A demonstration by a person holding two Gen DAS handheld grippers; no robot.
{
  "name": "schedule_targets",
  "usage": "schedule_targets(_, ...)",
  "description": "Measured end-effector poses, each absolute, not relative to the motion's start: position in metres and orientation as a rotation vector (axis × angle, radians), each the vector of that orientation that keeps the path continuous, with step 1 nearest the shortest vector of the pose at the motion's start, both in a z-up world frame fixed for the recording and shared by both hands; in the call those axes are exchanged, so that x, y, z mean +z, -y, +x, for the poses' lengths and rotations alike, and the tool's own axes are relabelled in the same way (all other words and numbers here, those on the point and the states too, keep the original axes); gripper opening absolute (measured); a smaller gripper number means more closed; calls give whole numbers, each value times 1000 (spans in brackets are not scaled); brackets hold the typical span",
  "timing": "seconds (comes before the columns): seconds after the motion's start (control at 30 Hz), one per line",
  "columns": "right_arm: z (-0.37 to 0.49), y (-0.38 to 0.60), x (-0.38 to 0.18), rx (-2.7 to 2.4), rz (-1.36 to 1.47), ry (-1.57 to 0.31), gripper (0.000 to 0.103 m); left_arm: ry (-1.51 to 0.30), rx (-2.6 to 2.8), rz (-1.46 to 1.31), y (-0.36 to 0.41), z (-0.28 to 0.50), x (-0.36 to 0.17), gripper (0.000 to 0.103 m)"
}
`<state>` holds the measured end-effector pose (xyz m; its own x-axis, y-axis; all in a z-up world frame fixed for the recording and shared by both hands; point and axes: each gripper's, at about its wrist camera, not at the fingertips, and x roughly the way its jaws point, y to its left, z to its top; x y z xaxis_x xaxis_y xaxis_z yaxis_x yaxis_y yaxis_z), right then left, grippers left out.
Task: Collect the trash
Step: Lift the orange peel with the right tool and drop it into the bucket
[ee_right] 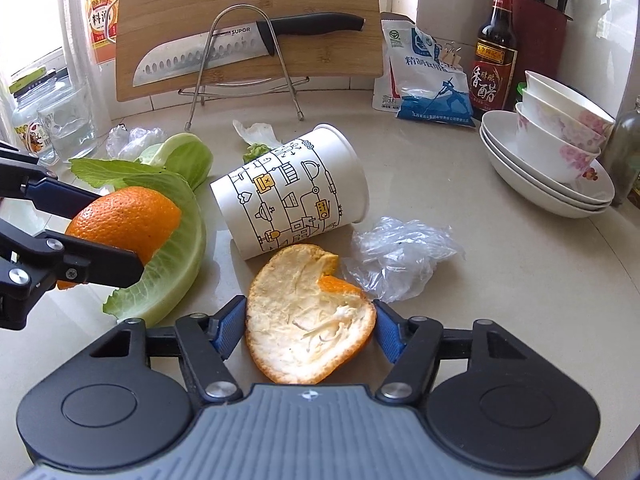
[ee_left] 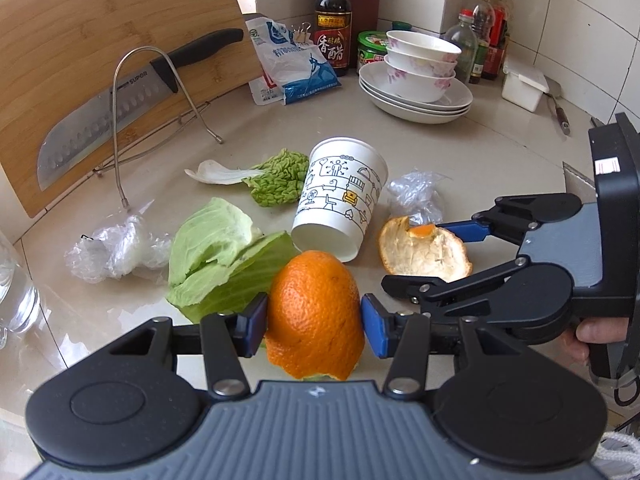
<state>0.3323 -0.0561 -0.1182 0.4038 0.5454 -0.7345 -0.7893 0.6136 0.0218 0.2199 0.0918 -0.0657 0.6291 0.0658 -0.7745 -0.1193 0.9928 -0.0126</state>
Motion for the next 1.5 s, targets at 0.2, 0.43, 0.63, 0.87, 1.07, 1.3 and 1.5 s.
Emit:
schedule_targets(0.2,326,60,-113,852,-352,-781,65,-894,88,-61,-93,219,-66,48)
schedule_targets(0.43,314,72,-104,836,-340,-781,63,-899,56,-51,-92,213,-64,48)
schedule_targets(0.63,299,84,-92,826,-334,-776,63,-909,20,-36,-85,206,-59,48)
schedule_targets(0.87,275,107,-80,797,-317,-767,63,-911,-33,2,-70,196,-52,48)
schedule_targets(1.07,257,137,-75,731,-293,-771,63,-909,-93,26,-51,191,-48,48)
schedule_targets(1.3,236,179,-72,621,-253,-778,63,-901,-181,54,-19,191,-45,48)
schedule_targets(1.5,222,223,-80,506,-219,-810,63,-896,-272,83,17,195,-45,47)
